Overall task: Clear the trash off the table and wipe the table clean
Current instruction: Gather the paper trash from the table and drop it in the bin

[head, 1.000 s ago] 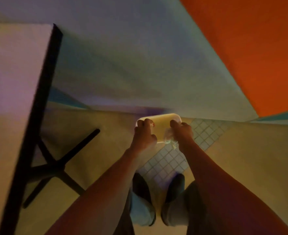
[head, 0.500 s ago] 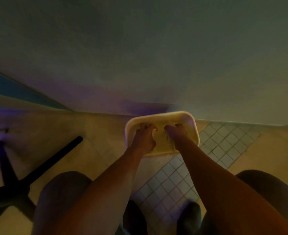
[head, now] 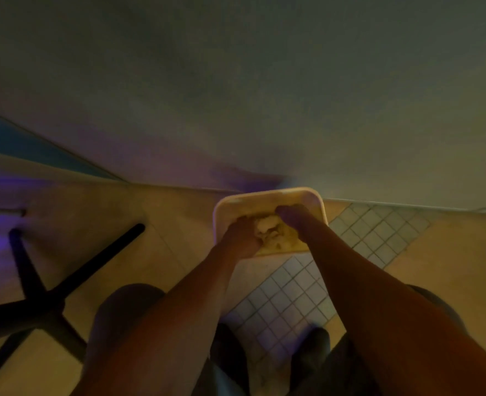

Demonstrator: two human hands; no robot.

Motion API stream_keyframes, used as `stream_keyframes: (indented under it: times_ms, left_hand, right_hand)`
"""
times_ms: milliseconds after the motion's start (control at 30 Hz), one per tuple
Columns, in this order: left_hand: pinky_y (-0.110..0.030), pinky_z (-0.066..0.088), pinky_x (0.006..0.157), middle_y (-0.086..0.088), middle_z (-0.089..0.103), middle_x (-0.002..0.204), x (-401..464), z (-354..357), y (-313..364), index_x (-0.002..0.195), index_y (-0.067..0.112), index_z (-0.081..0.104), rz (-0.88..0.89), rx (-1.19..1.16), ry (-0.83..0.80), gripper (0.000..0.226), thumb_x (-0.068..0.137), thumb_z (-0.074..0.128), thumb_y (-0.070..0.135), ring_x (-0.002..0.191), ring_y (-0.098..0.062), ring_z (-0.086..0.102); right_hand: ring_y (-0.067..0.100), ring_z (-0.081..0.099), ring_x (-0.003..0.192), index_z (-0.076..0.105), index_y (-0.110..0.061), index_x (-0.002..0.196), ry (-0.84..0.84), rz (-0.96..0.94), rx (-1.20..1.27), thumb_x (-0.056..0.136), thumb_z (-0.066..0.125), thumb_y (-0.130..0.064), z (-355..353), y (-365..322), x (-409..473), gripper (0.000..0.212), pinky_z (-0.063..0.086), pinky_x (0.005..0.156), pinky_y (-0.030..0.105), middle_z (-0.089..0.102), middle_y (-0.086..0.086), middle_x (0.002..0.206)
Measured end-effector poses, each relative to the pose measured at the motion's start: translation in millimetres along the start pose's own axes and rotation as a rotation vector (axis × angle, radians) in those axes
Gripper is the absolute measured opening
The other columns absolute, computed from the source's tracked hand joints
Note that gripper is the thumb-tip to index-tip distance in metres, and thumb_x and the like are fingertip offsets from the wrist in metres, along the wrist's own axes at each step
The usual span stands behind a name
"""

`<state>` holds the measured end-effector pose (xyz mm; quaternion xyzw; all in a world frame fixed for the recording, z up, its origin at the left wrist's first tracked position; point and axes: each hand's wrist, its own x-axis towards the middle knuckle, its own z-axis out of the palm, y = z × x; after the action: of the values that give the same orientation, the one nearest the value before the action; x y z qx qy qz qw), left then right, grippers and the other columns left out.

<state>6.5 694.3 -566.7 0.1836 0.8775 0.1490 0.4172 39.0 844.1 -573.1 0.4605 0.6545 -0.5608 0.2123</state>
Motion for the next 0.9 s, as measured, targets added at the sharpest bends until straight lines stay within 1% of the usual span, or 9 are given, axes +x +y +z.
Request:
stream_keyframes:
  times_ms: [67, 133, 200, 300, 400, 567, 733, 833, 900]
  left_hand:
    - [-0.037, 0.034, 0.112, -0.014, 0.040, 0.152, -33.3, -15.4, 12.0, 0.149, 0.013, 0.039, -0.002, -0.003, 0.064, 0.061, 0.093, 0.062, 0.024, 0.139, -0.031, 0.041]
    - [-0.038, 0.031, 0.115, -0.012, 0.030, 0.159, -67.2, -34.3, 23.7, 0.154, 0.019, 0.033, 0.002, -0.006, 0.070, 0.067, 0.093, 0.061, 0.026, 0.144, -0.029, 0.033]
    - [-0.040, 0.031, 0.117, -0.008, 0.022, 0.163, -102.1, -53.3, 37.9, 0.155, 0.025, 0.029, -0.013, -0.020, 0.068, 0.071, 0.092, 0.060, 0.027, 0.146, -0.029, 0.028]
    - [-0.044, 0.038, 0.113, -0.003, 0.027, 0.160, -157.9, -82.4, 59.9, 0.152, 0.032, 0.033, 0.000, -0.053, 0.139, 0.070, 0.088, 0.062, 0.025, 0.143, -0.029, 0.032]
    - [-0.041, 0.039, 0.112, 0.001, 0.030, 0.158, -219.9, -118.6, 83.7, 0.150, 0.033, 0.036, 0.022, -0.095, 0.215, 0.067, 0.089, 0.062, 0.022, 0.141, -0.026, 0.032]
    - [-0.039, 0.039, 0.111, -0.002, 0.028, 0.159, -322.0, -185.5, 121.3, 0.149, 0.028, 0.036, 0.040, -0.164, 0.300, 0.065, 0.089, 0.062, 0.025, 0.143, -0.027, 0.034]
    - [-0.036, 0.040, 0.106, -0.006, 0.036, 0.154, -420.2, -239.5, 150.9, 0.148, 0.025, 0.040, 0.035, -0.255, 0.430, 0.065, 0.087, 0.065, 0.021, 0.133, -0.029, 0.045]
    - [-0.035, 0.036, 0.107, -0.007, 0.036, 0.154, -471.7, -257.3, 158.8, 0.148, 0.023, 0.041, 0.019, -0.286, 0.519, 0.064, 0.089, 0.065, 0.018, 0.135, -0.029, 0.041]
    - [-0.033, 0.032, 0.109, -0.007, 0.037, 0.154, -499.3, -264.0, 158.9, 0.148, 0.020, 0.042, -0.001, -0.301, 0.572, 0.063, 0.089, 0.065, 0.017, 0.140, -0.026, 0.036]
  right_hand:
    - [0.026, 0.057, 0.105, 0.060, 0.001, 0.126, -0.003, 0.003, -0.223, 0.101, 0.048, -0.020, -12.5, -18.9, -39.5, 0.035, 0.046, 0.090, 0.033, 0.061, 0.016, 0.115]
    - [0.031, 0.055, 0.122, 0.059, -0.001, 0.130, 0.004, -0.121, -0.365, 0.105, 0.039, -0.018, -24.9, -37.3, -84.1, 0.036, 0.045, 0.101, 0.037, 0.059, 0.019, 0.132]
    - [0.032, 0.052, 0.127, 0.059, -0.007, 0.132, 0.011, -0.123, -0.436, 0.103, 0.046, -0.025, -33.1, -49.5, -128.9, 0.037, 0.041, 0.105, 0.036, 0.056, 0.015, 0.138]
    - [0.025, 0.055, 0.124, 0.057, -0.017, 0.133, 0.027, -0.143, -0.413, 0.098, 0.055, -0.029, -44.5, -66.9, -184.2, 0.038, 0.041, 0.100, 0.030, 0.058, 0.007, 0.137]
    - [0.024, 0.056, 0.122, 0.057, -0.014, 0.133, -0.027, -0.170, -0.459, 0.099, 0.054, -0.027, -58.8, -94.1, -253.5, 0.037, 0.039, 0.096, 0.024, 0.061, 0.007, 0.133]
    - [0.029, 0.054, 0.124, 0.053, -0.012, 0.139, -0.065, -0.235, -0.456, 0.100, 0.050, -0.018, -82.4, -149.9, -365.9, 0.040, 0.037, 0.085, 0.023, 0.056, 0.014, 0.139]
    - [0.025, 0.059, 0.108, 0.059, -0.017, 0.130, -0.043, -0.362, -0.342, 0.097, 0.055, -0.015, -95.5, -182.7, -448.0, 0.034, 0.038, 0.083, 0.025, 0.063, 0.012, 0.126]
    - [0.021, 0.058, 0.104, 0.060, -0.018, 0.129, -0.074, -0.416, -0.340, 0.097, 0.056, -0.015, -99.4, -202.2, -491.2, 0.032, 0.036, 0.081, 0.024, 0.062, 0.004, 0.113]
    - [0.020, 0.060, 0.103, 0.061, -0.019, 0.127, -0.093, -0.464, -0.326, 0.095, 0.057, -0.016, -97.8, -217.3, -517.4, 0.032, 0.040, 0.083, 0.025, 0.065, 0.003, 0.113]
